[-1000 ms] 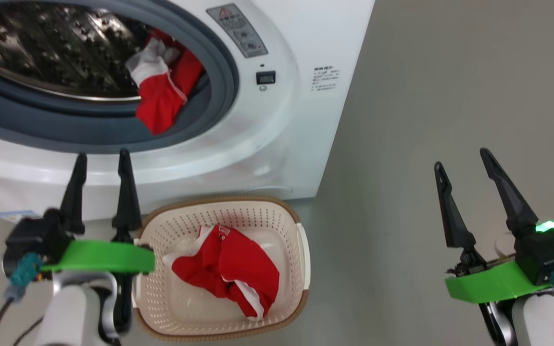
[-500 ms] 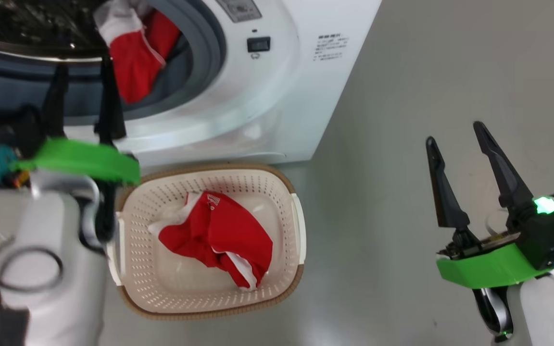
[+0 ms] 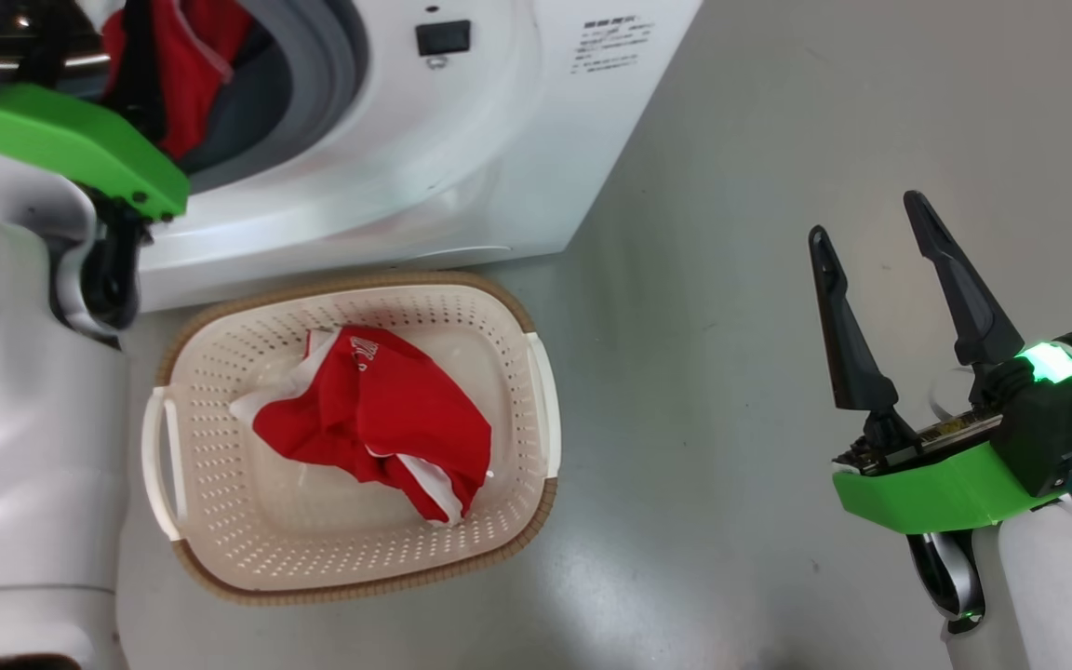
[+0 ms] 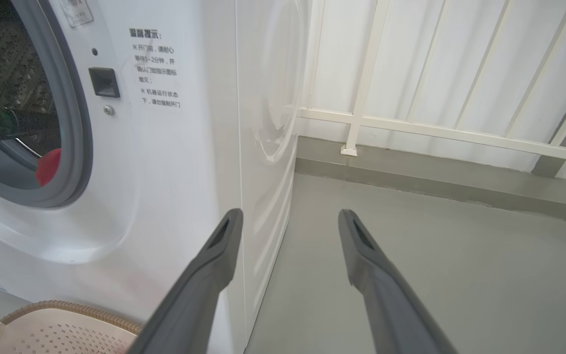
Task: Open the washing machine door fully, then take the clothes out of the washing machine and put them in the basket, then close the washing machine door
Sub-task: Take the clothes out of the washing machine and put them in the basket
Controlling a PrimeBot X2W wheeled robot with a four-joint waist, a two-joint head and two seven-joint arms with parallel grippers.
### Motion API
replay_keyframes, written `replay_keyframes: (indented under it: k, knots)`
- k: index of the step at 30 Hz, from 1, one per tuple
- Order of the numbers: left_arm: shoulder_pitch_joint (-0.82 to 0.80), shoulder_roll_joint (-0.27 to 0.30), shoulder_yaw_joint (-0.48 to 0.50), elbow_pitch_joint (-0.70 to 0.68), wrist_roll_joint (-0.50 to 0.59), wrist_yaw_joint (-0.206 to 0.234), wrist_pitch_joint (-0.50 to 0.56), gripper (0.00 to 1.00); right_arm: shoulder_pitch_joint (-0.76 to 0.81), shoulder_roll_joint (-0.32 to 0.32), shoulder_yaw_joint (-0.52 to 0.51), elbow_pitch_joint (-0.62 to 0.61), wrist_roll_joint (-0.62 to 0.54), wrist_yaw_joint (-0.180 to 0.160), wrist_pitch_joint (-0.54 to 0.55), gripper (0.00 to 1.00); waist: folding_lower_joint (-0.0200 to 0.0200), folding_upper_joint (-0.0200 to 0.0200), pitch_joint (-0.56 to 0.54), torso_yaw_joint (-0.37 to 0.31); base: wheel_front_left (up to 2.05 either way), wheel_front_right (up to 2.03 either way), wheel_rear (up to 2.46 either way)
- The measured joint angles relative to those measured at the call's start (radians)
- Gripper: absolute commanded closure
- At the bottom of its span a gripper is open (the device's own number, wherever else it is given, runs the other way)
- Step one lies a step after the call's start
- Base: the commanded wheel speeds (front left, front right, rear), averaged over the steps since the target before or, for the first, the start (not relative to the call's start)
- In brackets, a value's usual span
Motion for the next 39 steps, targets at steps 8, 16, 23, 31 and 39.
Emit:
replay_keyframes:
  k: [8,16,23,31,39]
  knots:
    - [-0.068,0.031,-0.014,0.119,-0.018,-0.013,0.108,0.0,-0.012,0.0,0.008,0.003,0.0,0.0,0.0,0.0,0.0,0.0,0.02,-0.021,0.0,0.0,0.0]
    - [-0.093,0.05,-0.043,0.195,-0.011,-0.005,0.198,0.0,-0.015,0.0,0.017,0.002,0.006,0.0,0.0,0.0,0.0,0.0,0.026,-0.033,0.0,0.0,0.0]
    - [-0.096,0.057,-0.049,0.206,-0.017,-0.007,0.183,1.0,-0.015,0.0,0.02,0.007,0.025,0.0,0.0,0.0,0.0,0.0,0.027,-0.039,0.0,0.0,0.0]
    - [-0.093,0.074,-0.072,0.171,0.004,-0.008,0.029,1.0,-0.02,0.0,0.016,0.013,0.035,0.0,0.0,0.0,0.0,0.0,0.018,-0.035,0.0,0.0,0.0]
    - [0.027,0.071,-0.096,0.077,0.029,-0.021,-0.18,1.0,-0.024,0.0,0.004,0.02,0.036,0.0,0.0,0.0,0.0,0.0,-0.024,-0.018,0.0,0.0,0.0]
